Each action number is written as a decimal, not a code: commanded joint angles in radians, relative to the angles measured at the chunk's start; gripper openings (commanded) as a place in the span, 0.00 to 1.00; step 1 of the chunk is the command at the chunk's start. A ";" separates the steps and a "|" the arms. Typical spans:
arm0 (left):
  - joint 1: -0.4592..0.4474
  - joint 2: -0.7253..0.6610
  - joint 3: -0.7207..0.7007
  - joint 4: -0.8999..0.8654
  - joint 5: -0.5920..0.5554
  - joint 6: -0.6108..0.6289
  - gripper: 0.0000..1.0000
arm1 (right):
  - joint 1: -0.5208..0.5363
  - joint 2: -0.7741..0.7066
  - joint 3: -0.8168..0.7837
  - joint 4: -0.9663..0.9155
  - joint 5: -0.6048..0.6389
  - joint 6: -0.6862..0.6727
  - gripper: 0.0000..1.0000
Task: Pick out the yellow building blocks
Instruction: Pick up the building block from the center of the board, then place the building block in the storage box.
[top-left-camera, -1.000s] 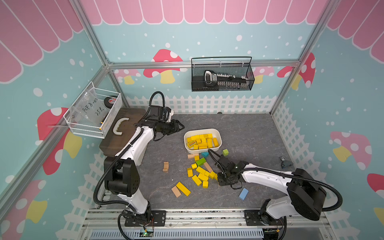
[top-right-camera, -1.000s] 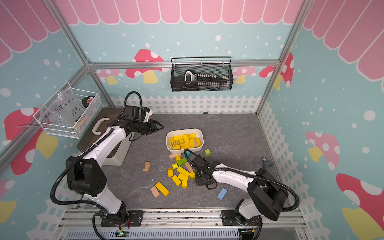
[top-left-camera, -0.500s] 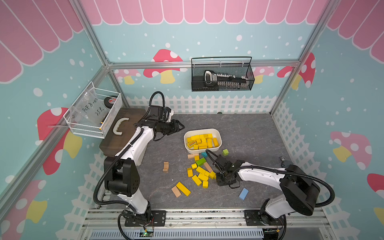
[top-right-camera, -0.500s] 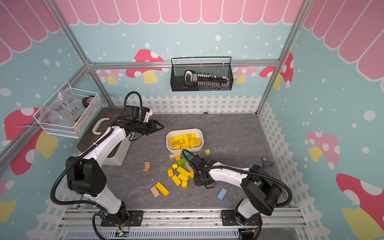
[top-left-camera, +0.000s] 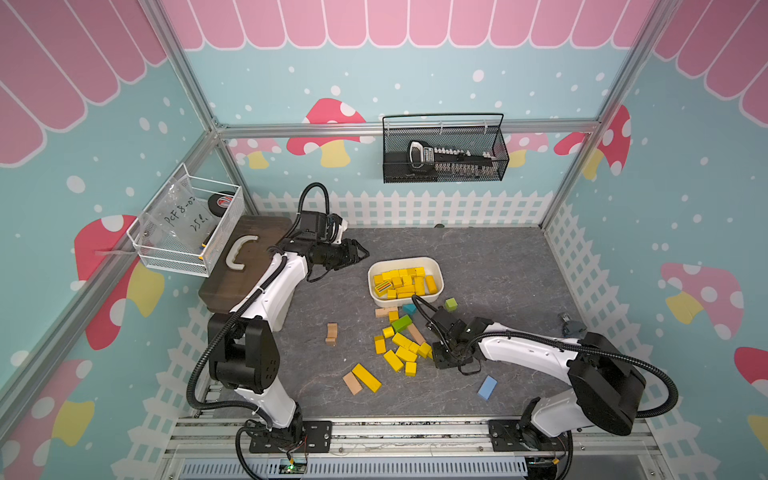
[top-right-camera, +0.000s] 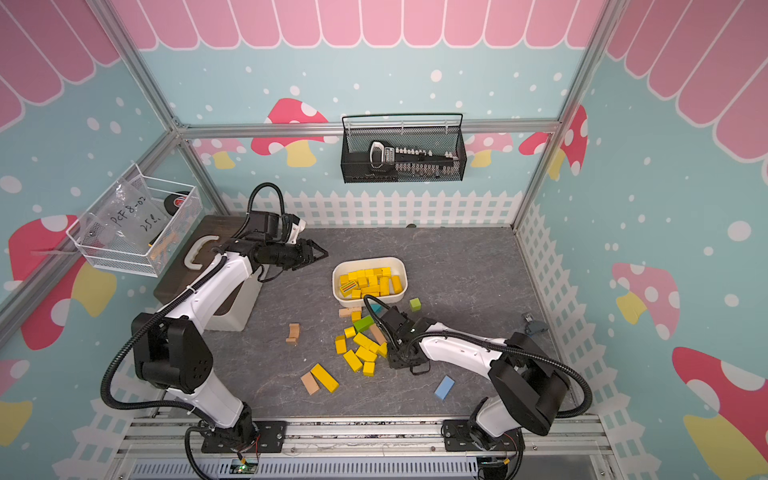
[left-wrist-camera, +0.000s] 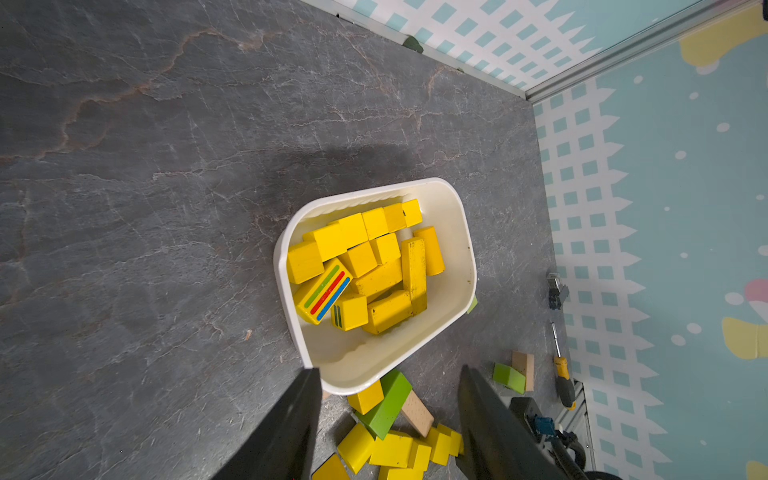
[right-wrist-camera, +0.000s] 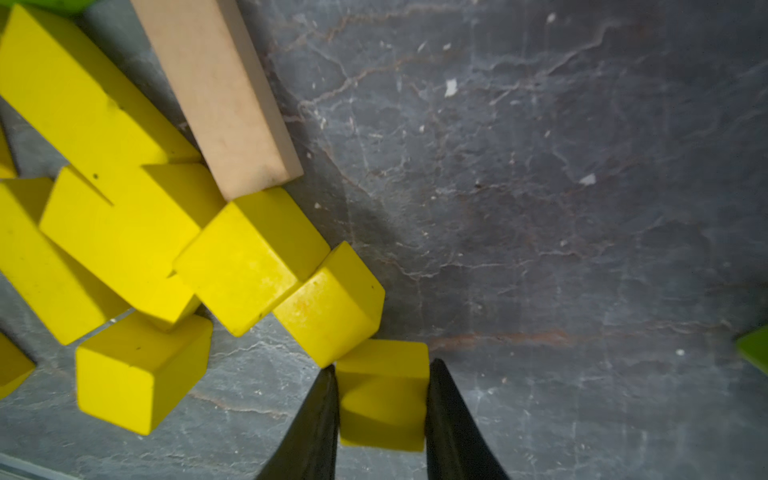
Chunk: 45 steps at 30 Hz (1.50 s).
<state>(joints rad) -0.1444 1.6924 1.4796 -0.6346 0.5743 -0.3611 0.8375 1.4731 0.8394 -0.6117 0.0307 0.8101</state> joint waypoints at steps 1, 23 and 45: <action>0.007 0.006 -0.013 0.010 0.021 -0.004 0.57 | -0.034 -0.022 0.119 -0.053 0.039 -0.056 0.30; 0.006 -0.011 -0.025 0.036 0.061 -0.032 0.58 | -0.320 0.572 0.966 -0.212 0.048 -0.306 0.31; 0.009 -0.021 -0.031 0.055 0.074 -0.048 0.58 | -0.382 0.893 1.393 -0.358 0.075 -0.357 0.44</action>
<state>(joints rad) -0.1444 1.6924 1.4578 -0.5926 0.6327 -0.4057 0.4580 2.3516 2.2055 -0.9318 0.1116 0.4736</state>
